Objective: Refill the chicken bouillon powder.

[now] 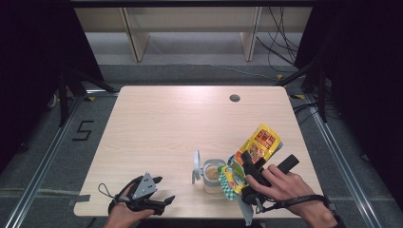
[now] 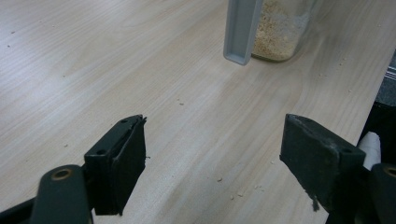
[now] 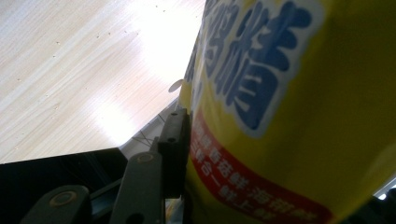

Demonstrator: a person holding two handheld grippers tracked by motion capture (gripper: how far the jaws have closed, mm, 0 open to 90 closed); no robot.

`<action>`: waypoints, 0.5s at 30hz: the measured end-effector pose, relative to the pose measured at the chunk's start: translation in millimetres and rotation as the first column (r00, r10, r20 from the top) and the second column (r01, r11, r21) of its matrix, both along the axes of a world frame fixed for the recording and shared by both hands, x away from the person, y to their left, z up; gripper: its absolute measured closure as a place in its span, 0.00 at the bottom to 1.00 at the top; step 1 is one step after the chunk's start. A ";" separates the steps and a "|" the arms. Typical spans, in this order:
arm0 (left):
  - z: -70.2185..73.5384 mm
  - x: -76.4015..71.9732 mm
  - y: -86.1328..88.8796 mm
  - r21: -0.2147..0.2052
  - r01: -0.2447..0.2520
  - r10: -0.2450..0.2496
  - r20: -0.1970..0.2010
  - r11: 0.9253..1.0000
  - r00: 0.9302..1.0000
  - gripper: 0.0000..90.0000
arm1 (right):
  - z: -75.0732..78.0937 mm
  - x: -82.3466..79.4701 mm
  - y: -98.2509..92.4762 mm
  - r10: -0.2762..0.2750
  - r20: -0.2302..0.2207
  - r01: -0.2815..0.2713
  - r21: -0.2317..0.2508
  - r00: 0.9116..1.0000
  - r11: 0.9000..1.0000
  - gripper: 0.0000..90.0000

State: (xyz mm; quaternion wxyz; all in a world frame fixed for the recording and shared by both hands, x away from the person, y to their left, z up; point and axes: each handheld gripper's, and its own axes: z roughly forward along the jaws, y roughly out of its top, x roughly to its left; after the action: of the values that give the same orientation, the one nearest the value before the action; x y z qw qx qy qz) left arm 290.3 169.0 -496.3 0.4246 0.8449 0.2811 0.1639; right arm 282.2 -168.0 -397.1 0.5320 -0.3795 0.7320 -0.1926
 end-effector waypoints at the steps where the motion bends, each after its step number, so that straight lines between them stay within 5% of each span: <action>1: -0.3 -0.2 -0.8 -0.010 -0.005 0.005 0.002 1.000 1.000 0.24 | -0.1 -0.1 0.0 -0.002 0.001 0.002 0.002 1.000 1.000 0.68; 15: 0.3 -0.2 0.2 -0.002 0.000 0.000 0.001 1.000 1.000 0.24 | 0.3 1.3 -1.1 0.006 -0.008 -0.006 -0.002 1.000 1.000 0.68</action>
State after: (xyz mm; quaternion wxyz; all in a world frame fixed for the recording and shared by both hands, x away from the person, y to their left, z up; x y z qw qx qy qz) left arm 290.2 169.2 -496.0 0.4258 0.8442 0.2811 0.1641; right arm 283.4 -169.1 -396.8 0.5293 -0.3829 0.7329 -0.1900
